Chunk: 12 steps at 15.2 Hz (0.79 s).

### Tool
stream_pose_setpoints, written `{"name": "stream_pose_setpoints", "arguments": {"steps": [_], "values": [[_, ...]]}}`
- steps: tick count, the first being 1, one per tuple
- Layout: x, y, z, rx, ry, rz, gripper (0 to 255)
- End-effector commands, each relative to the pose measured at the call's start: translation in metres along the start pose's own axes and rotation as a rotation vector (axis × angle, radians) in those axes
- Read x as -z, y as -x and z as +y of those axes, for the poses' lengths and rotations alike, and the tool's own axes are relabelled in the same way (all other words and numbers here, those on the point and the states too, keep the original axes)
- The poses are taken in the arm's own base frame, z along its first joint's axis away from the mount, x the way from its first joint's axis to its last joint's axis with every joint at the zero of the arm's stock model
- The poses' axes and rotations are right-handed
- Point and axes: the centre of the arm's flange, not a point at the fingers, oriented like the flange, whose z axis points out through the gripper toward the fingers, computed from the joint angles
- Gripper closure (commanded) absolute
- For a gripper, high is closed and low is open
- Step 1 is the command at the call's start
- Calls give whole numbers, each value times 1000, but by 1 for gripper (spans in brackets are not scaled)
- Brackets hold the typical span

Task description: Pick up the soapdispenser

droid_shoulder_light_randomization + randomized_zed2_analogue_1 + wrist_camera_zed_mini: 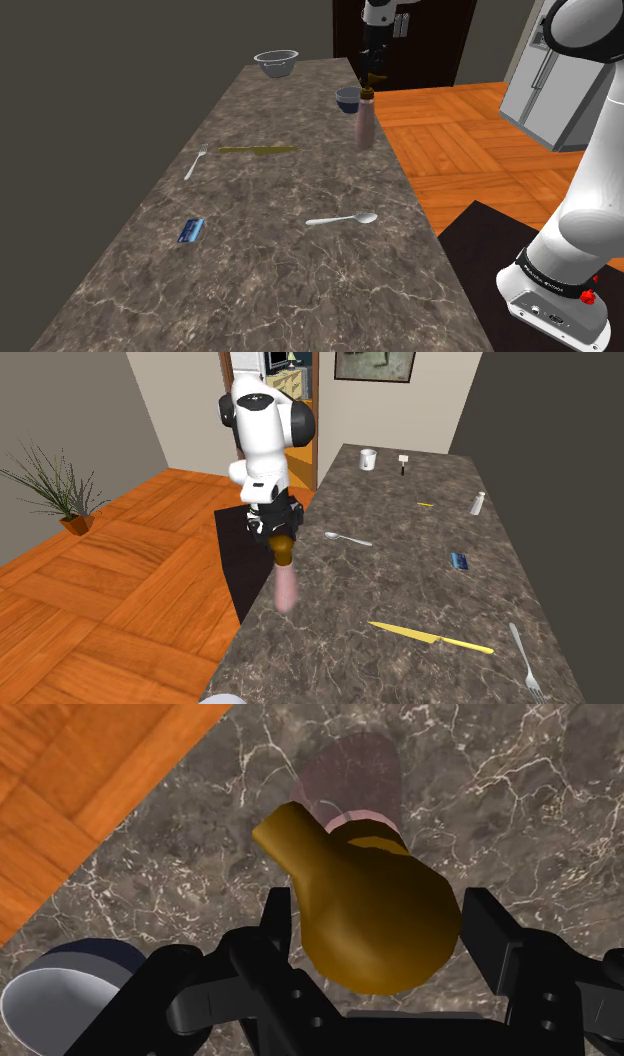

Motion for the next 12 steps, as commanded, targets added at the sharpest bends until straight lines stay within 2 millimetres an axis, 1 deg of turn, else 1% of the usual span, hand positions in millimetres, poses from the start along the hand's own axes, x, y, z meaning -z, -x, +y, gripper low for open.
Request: {"name": "stream_pose_setpoints", "arguments": {"steps": [1,12], "values": [[7,0,0,0,0,-1,255],[65,-5,-2,0,0,-1,255]]}}
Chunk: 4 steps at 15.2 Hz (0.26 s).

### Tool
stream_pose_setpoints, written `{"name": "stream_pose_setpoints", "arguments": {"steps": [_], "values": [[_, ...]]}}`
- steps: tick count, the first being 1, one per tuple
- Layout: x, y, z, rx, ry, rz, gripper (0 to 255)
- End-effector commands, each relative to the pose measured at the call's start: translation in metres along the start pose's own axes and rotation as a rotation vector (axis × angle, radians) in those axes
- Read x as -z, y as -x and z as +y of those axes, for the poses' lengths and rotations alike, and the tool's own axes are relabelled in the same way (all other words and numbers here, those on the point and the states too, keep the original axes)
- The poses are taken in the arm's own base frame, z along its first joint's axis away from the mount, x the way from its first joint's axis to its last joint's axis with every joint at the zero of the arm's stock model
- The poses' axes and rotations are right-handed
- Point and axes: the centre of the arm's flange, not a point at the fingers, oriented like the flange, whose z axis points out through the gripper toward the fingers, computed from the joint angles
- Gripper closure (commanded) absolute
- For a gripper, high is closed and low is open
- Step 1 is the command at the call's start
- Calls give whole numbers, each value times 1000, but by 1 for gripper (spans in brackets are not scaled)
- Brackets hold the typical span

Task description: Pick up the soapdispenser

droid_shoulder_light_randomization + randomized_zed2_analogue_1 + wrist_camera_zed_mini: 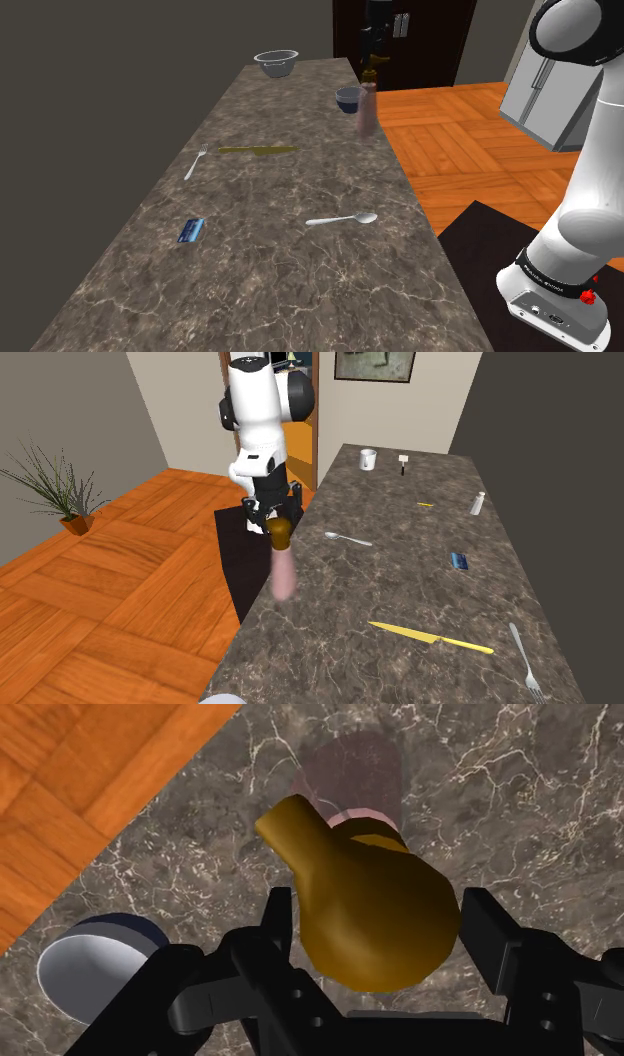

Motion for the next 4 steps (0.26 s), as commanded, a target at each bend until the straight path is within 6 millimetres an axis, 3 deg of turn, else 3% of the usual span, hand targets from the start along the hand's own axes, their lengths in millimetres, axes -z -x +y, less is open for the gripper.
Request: {"name": "stream_pose_setpoints", "arguments": {"steps": [1,4], "values": [[12,-2,-2,0,0,0,255],[18,-2,-2,0,0,0,255]]}}
